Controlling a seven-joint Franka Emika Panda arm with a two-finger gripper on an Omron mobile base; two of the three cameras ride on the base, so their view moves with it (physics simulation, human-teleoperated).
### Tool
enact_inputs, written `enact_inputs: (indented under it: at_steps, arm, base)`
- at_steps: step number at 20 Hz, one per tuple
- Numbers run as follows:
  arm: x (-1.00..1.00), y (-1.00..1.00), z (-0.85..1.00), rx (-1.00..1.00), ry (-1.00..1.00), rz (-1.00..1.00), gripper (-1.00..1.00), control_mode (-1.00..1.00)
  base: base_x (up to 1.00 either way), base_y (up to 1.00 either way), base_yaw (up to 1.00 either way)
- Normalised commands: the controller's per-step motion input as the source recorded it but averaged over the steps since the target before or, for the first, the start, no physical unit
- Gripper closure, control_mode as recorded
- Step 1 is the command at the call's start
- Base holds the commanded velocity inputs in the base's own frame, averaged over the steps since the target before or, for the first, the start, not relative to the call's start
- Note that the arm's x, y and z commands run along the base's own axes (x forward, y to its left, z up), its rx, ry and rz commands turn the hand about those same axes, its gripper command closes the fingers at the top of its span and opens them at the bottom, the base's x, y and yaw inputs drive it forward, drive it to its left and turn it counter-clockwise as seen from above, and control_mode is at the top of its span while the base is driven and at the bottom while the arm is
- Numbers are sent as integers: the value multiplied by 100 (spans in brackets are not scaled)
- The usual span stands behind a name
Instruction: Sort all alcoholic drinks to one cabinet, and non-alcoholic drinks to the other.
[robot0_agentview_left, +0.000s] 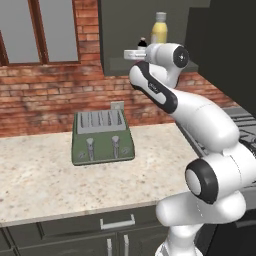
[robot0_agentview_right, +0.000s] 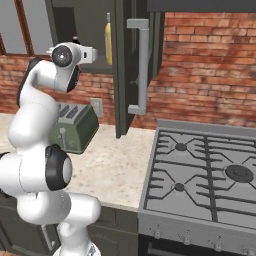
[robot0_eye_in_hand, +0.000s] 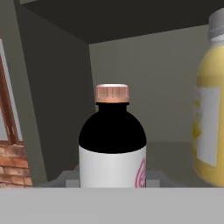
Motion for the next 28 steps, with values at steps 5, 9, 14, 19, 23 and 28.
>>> enact_inputs:
  at_steps: [5, 9, 14, 19, 23, 28]
  arm:
    - [15, 0, 3, 0, -3, 0, 100, -100]
    - [16, 0, 16, 0, -3, 0, 100, -100]
    - [17, 0, 18, 0, -1, 0, 100, -100]
    - [29, 0, 2, -1, 0, 0, 100, -100]
    - [31, 0, 0, -2, 0, 0, 100, -100]
    - [24, 0, -4, -3, -4, 0, 100, -100]
  base:
    - [0, 0, 0]
    - [0, 0, 0]
    - [0, 0, 0]
    - [0, 0, 0]
    - [0, 0, 0]
    - [0, 0, 0]
